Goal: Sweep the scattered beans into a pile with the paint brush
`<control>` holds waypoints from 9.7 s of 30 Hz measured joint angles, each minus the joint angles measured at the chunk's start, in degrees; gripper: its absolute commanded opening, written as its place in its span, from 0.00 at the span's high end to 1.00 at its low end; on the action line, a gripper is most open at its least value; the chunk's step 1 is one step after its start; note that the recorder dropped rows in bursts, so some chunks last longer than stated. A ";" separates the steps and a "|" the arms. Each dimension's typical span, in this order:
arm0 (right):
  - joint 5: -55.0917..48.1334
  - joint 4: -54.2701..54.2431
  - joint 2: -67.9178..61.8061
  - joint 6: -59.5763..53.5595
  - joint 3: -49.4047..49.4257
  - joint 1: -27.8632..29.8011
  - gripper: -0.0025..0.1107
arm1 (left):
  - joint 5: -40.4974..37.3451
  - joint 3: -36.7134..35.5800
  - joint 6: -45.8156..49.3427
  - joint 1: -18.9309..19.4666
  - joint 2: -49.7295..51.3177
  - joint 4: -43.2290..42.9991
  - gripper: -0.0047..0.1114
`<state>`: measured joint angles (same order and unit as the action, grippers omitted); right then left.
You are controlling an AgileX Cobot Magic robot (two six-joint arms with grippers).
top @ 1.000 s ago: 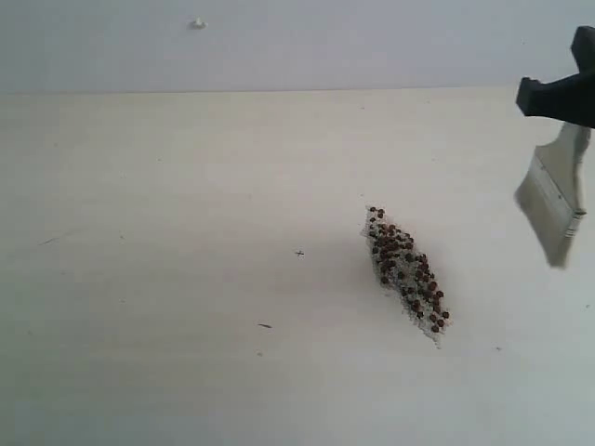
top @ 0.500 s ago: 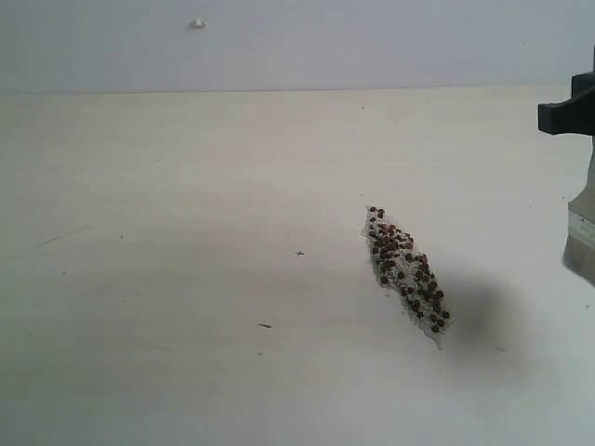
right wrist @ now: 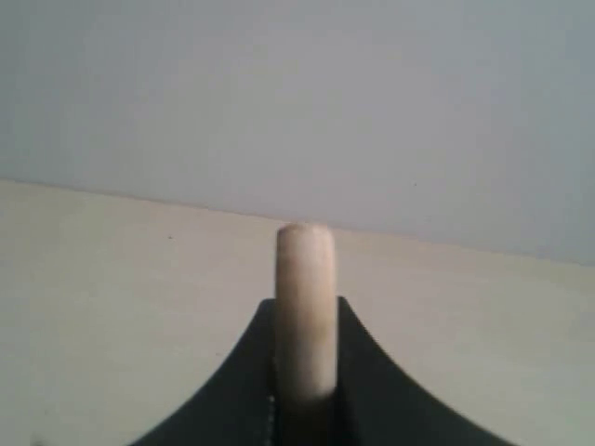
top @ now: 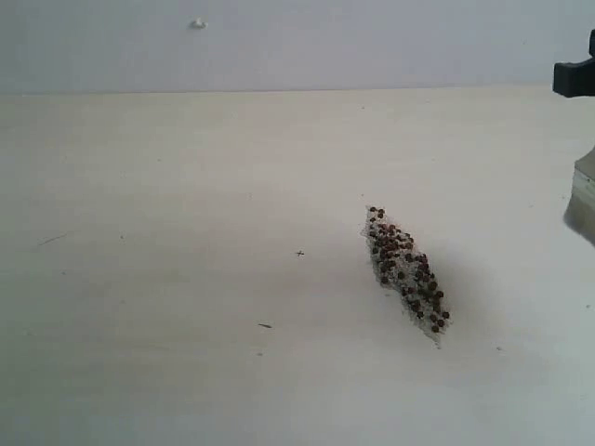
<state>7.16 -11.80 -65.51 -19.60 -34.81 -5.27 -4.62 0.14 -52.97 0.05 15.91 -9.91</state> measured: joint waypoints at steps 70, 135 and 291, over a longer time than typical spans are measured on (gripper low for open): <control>-75.81 -60.58 -9.04 -72.82 -18.78 0.11 0.98 | 0.00 0.00 0.00 0.00 0.00 0.00 0.96; -76.43 -75.12 -35.56 -100.34 -7.41 8.70 0.98 | 0.00 0.00 0.00 0.00 0.00 0.00 0.96; -68.56 -86.93 -31.55 -91.78 -25.69 8.60 0.98 | 0.00 0.00 0.00 0.00 0.00 0.00 0.96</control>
<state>-61.40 -98.74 -97.06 -111.38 -60.51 3.33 -4.62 0.14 -52.97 0.05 15.91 -9.91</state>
